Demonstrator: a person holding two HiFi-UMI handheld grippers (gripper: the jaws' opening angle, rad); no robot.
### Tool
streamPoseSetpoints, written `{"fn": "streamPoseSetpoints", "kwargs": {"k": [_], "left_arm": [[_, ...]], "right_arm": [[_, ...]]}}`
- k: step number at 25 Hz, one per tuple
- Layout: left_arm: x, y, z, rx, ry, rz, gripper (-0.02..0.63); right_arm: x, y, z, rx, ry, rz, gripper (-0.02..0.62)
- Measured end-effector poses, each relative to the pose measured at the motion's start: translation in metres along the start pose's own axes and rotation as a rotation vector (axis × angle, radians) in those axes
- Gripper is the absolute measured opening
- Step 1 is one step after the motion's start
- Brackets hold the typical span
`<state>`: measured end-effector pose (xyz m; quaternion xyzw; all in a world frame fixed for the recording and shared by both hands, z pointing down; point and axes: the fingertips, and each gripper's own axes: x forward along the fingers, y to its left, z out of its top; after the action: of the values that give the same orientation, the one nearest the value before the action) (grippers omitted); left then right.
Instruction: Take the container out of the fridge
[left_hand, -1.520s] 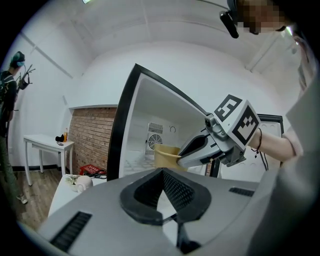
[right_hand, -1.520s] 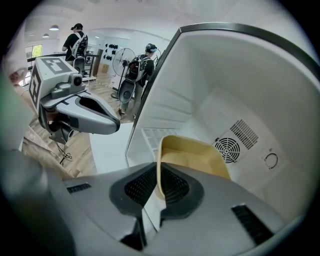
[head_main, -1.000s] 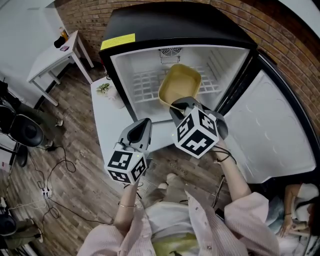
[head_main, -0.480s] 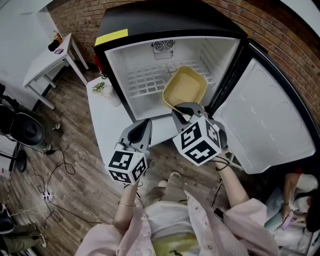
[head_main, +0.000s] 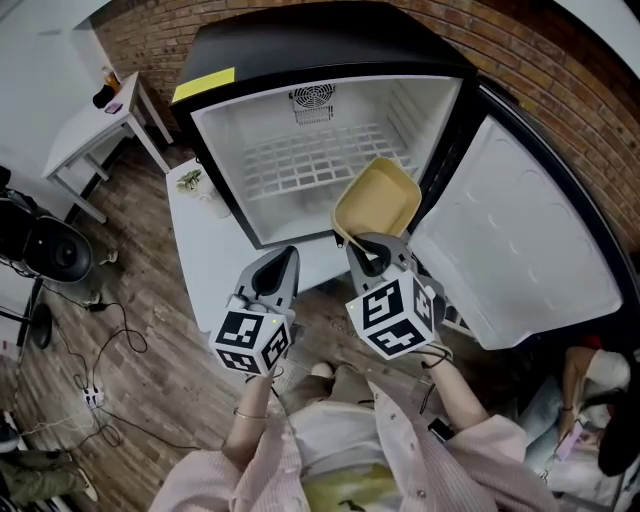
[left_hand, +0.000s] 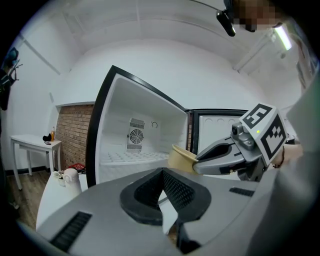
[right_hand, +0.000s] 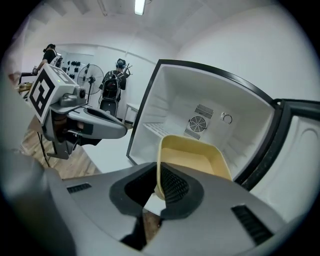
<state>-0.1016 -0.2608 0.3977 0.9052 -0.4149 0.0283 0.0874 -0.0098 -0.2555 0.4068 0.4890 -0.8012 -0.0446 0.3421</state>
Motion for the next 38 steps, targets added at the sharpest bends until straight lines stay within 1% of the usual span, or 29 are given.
{"fn": "streamPoseSetpoints", "kwargs": {"k": [5,11,18,27,38], "left_arm": [[-0.001,-0.010,-0.006,-0.003,0.005,0.019,-0.011],[-0.008,-0.019,-0.018,0.003,0.021,0.045,-0.011],[-0.019,-0.022,-0.027,0.000,0.028,0.082,-0.011],[-0.025,-0.023,-0.031,0.000,0.030,0.105,-0.011],[-0.030,-0.019,-0.027,0.016,0.025,0.117,-0.011]], "right_arm": [[-0.007,0.006,-0.014,0.017,-0.045,0.013,0.025],[-0.015,0.017,-0.027,0.048,-0.088,0.051,0.025],[-0.016,0.023,-0.040,0.079,-0.107,0.064,0.025],[-0.017,0.030,-0.042,0.051,-0.116,0.077,0.021],[-0.021,0.027,-0.038,0.049,-0.145,0.070,0.021]]}}
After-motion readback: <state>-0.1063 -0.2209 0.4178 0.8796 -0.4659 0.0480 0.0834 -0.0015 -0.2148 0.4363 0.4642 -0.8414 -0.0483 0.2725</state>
